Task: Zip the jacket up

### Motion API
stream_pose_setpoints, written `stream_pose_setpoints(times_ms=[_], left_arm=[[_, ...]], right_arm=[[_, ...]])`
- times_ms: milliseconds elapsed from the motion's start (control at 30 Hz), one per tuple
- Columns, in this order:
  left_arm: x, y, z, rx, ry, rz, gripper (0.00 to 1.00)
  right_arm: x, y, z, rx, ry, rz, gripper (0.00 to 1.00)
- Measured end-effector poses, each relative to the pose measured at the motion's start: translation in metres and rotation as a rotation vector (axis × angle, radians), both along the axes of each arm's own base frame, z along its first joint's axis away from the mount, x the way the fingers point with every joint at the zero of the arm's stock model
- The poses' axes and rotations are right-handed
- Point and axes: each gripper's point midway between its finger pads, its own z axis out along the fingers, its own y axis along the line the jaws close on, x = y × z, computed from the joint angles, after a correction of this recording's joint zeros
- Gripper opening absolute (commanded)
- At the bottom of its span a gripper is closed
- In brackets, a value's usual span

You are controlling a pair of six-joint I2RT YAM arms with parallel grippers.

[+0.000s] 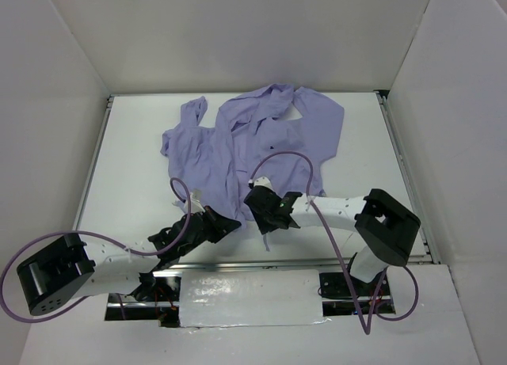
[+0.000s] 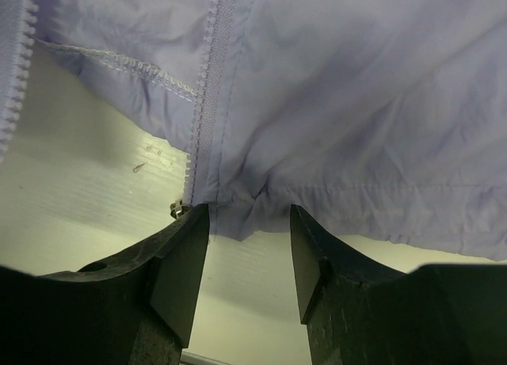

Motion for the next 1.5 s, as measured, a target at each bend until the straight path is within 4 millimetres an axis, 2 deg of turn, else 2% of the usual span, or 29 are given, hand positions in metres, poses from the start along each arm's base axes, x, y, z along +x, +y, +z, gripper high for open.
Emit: stream_pose_setpoints(times_ms=[133,233,333,367,433,467,733,833,900,1067,1167,1333,1500], left_arm=[[0.0,0.0,0.0,0.004,-0.004,-0.003,0.0],[0.0,0.0,-0.001,0.011,-0.009,-0.007,0.0],[0.0,0.0,-0.001,0.012,-0.01,-0.007,0.0],[0.0,0.0,-0.001,0.012,-0.01,-0.007,0.0],[0.0,0.0,-0.001,0.012,-0.01,-0.007,0.0],[0.0,0.0,-0.001,0.012,-0.01,-0.007,0.0],[0.0,0.001,-0.001,0.017,-0.01,-0.008,0.0],[0.0,0.001,-0.004,0.041,-0.003,-0.01,0.0],[0.001,0.0,-0.002,0.057,-0.012,-0.016,0.0],[0.007,0.001,0.009,0.064,-0.053,-0.007,0.0],[0.012,0.004,0.012,0.085,-0.081,-0.005,0.0],[0.023,0.009,0.021,0.113,-0.158,0.002,0.0],[0.034,0.011,0.05,0.102,-0.3,0.002,0.0]], right_arm=[[0.0,0.0,-0.006,-0.014,0.009,-0.001,0.5],[0.002,0.004,-0.007,-0.005,0.007,-0.003,0.42],[0.002,0.008,-0.007,0.015,0.011,-0.002,0.29],[0.001,0.009,-0.007,0.022,0.013,-0.002,0.13],[0.001,0.012,-0.008,0.036,0.018,-0.005,0.09],[0.0,0.012,-0.008,0.041,0.019,-0.007,0.0],[-0.001,0.013,-0.006,0.054,0.025,-0.027,0.0],[-0.001,0.014,0.004,0.086,0.02,-0.052,0.0],[0.001,0.017,0.022,0.149,-0.009,-0.085,0.0],[0.011,0.026,0.085,0.372,-0.108,-0.2,0.0],[0.013,0.026,0.104,0.47,-0.136,-0.255,0.0],[0.004,0.02,0.099,0.542,-0.117,-0.302,0.0],[-0.008,0.021,0.099,0.637,-0.094,-0.277,0.0]])
